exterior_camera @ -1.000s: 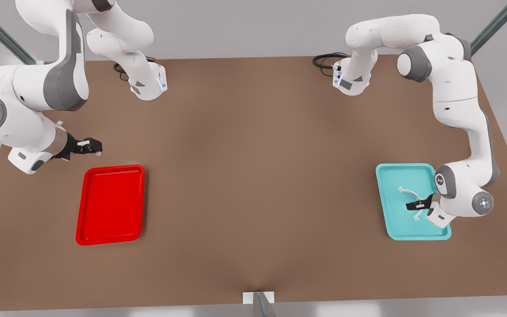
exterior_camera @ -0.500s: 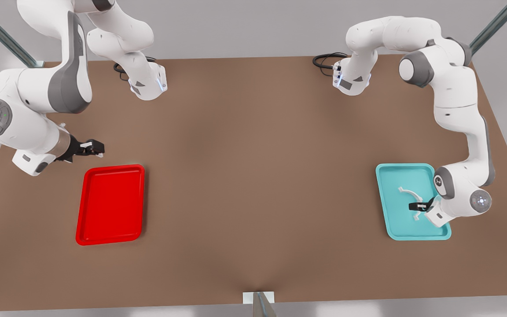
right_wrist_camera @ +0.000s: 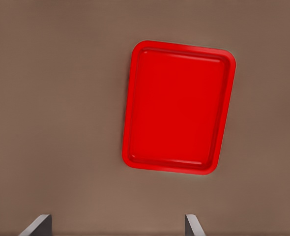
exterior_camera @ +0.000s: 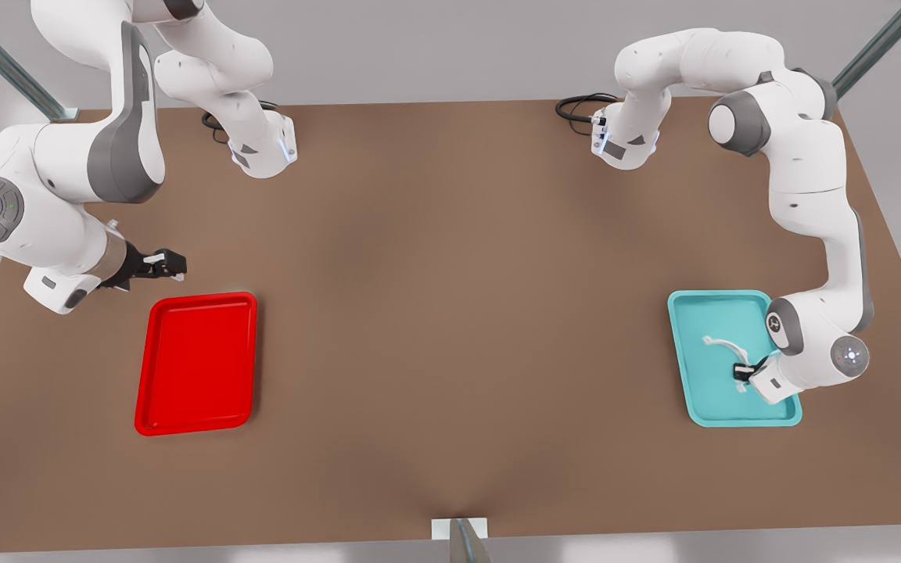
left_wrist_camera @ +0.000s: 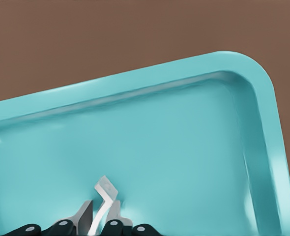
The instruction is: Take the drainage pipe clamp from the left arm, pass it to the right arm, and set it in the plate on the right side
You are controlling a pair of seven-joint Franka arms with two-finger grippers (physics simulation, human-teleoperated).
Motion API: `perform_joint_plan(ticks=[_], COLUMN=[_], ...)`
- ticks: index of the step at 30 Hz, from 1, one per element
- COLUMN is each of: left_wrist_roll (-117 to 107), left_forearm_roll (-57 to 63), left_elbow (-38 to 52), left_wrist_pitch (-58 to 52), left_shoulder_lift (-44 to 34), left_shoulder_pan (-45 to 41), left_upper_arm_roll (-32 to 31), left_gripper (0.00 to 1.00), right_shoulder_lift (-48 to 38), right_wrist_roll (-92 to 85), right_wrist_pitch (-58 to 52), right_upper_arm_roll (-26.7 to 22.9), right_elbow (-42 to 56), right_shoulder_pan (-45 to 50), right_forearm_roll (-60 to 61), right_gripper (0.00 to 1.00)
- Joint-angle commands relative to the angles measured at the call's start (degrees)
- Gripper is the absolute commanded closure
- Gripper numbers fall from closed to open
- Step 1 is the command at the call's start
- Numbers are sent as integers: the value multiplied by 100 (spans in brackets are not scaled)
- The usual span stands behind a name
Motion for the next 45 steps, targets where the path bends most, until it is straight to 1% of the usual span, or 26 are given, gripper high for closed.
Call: perform_joint_plan(ticks=[1, 7, 11, 12, 13, 14, 15, 18, 20, 21, 22, 23, 25, 27, 28, 29, 31, 34, 36, 37, 39, 41, 45], left_wrist_roll=[542, 533, 252, 164, 138, 129, 129, 129, -468, -977, -1382, -1654, -2568, -3490, -4315, -5187, -6830, -9245, -11848, -13035, -13915, -14285, -14250], left_forearm_roll=[-5, -49, -40, -23, -32, -32, -5, -5, -5, -5, -23, -14, -14, -5, 12, 4, 30, 30, 12, 12, 12, 12, 12], left_elbow=[2, -7, -16, -16, -16, -16, -7, 2, 28, 81, 590, 1205, 1724, 1935, 2058, 2102, 2137, 2146, 2137, 2137, 2146, 2155, 2313], left_wrist_pitch=[82, -32, -199, -199, -199, -199, -199, -313, -621, -1007, -1780, -2615, -3082, -3495, -3767, -3768, -3706, -3610, -2863, -2722, -2537, -2309, -1905], left_shoulder_lift=[-7, -7, 2, 2, 10, 10, 2, 2, -183, -192, -192, -148, -130, -165, -165, -174, -148, -130, -42, -34, -25, -7, 160], left_shoulder_pan=[4, -14, -23, -23, -23, -23, -23, -23, -119, -374, -445, -489, -506, -533, -699, -1051, -1605, -2017, -2053, -2088, -2115, -2176, -2299], left_upper_arm_roll=[-3, -20, -29, -29, -29, -29, -29, -29, -29, -29, -29, -160, -732, -1189, -1443, -1435, -1417, -1461, -1901, -2120, -2490, -2613, -2754], left_gripper=[64, 60, 60, 63, 77, 79, 79, 79, 79, 79, 79, 79, 79, 79, 79, 79, 79, 79, 79, 79, 79, 79, 79], right_shoulder_lift=[-6, 3, -6, -6, -15, -6, 46, 91, 134, 178, 214, 398, 565, 750, 925, 1127, 1734, 2138, 2358, 2499, 2692, 2842, 2938], right_wrist_roll=[-35, -35, -35, -35, -35, -35, -132, -184, -176, -176, -167, -176, -123, -79, -79, -88, -97, -88, -79, -79, -70, -79, -439], right_wrist_pitch=[2, 11, 29, 29, 29, 29, 20, -24, 11, 11, 2, 11, 73, 108, 213, 398, 784, 1733, 2524, 2902, 3711, 4300, 4722], right_upper_arm_roll=[-4, -4, -4, -4, -4, 5, 22, 22, 31, 31, 31, 40, 40, 40, 40, 40, 40, 40, 40, 40, 40, 40, 40], right_elbow=[-6, -6, -41, -50, -50, -50, 195, 222, 222, 222, 214, 310, 494, 767, 864, 952, 1259, 1286, 1251, 1251, 1233, 1216, 1137], right_shoulder_pan=[0, 0, 0, 0, 0, 0, 53, 71, 79, 141, 325, 448, 914, 1274, 1441, 1565, 1960, 2575, 3049, 3261, 3630, 3771, 4034], right_forearm_roll=[3, 3, 3, 3, 3, 3, -40, 74, 74, 65, 30, 267, 320, 636, 645, 803, 1515, 1822, 1999, 1999, 1999, 1990, 1876], right_gripper=[0, 0, 0, 0, 0, 0, 0, 0, 0, 0, 0, 0, 0, 0, 0, 0, 0, 0, 0, 0, 0, 0, 0])
